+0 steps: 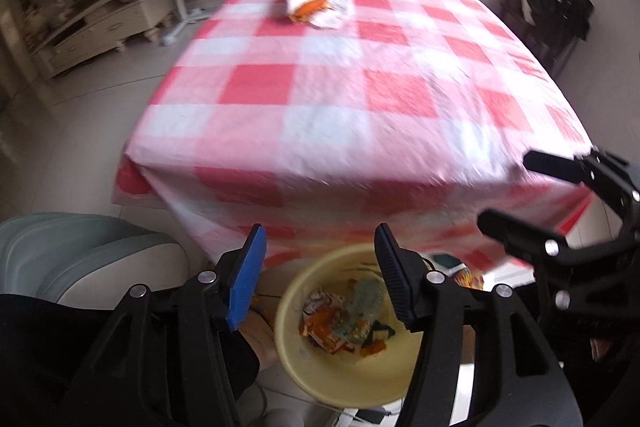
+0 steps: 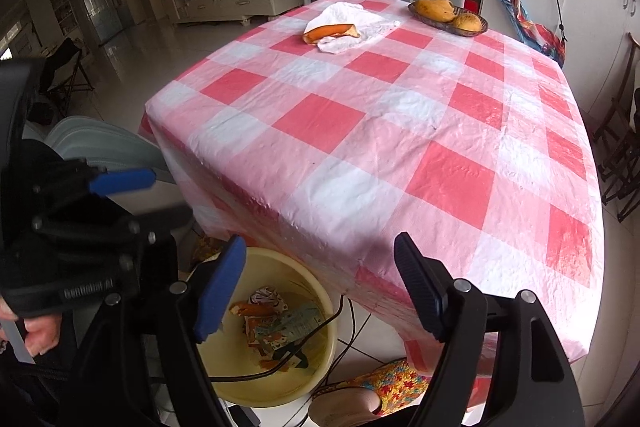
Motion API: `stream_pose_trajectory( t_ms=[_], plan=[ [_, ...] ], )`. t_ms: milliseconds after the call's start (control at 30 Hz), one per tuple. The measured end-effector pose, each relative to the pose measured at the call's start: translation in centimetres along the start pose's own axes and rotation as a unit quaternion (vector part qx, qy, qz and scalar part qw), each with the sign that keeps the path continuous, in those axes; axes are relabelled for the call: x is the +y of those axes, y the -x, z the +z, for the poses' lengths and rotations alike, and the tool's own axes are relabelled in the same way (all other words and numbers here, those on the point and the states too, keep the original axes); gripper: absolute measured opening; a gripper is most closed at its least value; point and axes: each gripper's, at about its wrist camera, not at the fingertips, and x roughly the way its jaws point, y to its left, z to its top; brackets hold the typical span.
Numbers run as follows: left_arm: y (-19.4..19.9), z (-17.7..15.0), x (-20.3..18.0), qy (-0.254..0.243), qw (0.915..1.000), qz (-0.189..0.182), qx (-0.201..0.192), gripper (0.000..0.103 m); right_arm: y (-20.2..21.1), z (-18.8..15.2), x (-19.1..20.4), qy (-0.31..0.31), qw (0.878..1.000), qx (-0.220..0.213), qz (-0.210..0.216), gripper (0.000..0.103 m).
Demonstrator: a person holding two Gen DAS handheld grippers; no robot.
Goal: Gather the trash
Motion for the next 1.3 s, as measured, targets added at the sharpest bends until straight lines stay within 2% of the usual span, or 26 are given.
stream_pose_trajectory(
  t_ms=[367, 1300],
  plan=[
    [1.2, 0.8, 0.9, 0.018, 0.9966, 0.058, -0.055, 0.069, -0.2, 0.1, 0.8, 0.014, 1.000, -0.008, -0.002, 0.073],
    [1.4, 1.0, 0.8, 0.016, 0.9956, 0.067, -0.064, 0.079, -0.1, 0.3, 1.5, 0.031, 0.999, -0.019, -0.016, 0.076]
  ],
)
